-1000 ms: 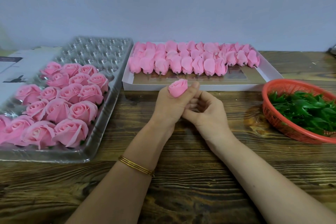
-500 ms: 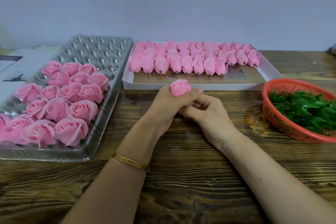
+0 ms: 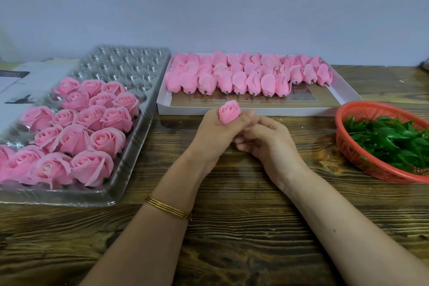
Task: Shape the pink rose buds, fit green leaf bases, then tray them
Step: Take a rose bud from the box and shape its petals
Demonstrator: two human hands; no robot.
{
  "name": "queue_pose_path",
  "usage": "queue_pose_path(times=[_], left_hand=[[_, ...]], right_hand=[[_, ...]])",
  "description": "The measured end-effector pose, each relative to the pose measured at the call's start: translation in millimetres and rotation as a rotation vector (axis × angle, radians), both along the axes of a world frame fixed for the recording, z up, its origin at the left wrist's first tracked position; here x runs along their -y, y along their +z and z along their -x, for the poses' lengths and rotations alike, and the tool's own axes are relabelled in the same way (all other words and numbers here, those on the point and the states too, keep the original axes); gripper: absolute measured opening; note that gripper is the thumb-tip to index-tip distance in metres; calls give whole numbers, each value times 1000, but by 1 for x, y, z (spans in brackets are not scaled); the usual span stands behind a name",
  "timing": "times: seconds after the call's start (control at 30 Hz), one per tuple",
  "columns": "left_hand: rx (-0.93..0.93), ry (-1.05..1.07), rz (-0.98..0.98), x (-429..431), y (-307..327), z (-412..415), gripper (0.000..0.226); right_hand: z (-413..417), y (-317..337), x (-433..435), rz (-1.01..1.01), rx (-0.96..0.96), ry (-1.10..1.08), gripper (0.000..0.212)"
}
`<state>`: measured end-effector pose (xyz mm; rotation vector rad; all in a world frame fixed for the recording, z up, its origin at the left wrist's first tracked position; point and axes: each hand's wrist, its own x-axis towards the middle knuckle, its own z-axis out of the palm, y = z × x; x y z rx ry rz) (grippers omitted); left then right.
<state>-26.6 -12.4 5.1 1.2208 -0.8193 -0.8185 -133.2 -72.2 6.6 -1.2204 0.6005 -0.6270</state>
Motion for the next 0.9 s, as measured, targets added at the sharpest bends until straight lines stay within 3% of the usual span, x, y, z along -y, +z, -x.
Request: queue_pose_path(times=[0.07, 0.2, 0.3, 0.43, 0.9], left_hand=[[79, 58, -13, 1, 0, 0, 21], [238, 92, -38, 1, -3, 0, 36], [322, 26, -89, -1, 0, 4, 19], [360, -3, -133, 0, -1, 4, 21], [463, 86, -136, 3, -8, 5, 13]], right_hand=[[2, -1, 4, 6, 4, -119, 5], [3, 1, 8, -6, 32, -220, 12], [2, 0, 5, -10, 69, -183, 11], [0, 0, 1, -13, 55, -176, 34], [-1, -2, 1, -8, -14, -175, 20]])
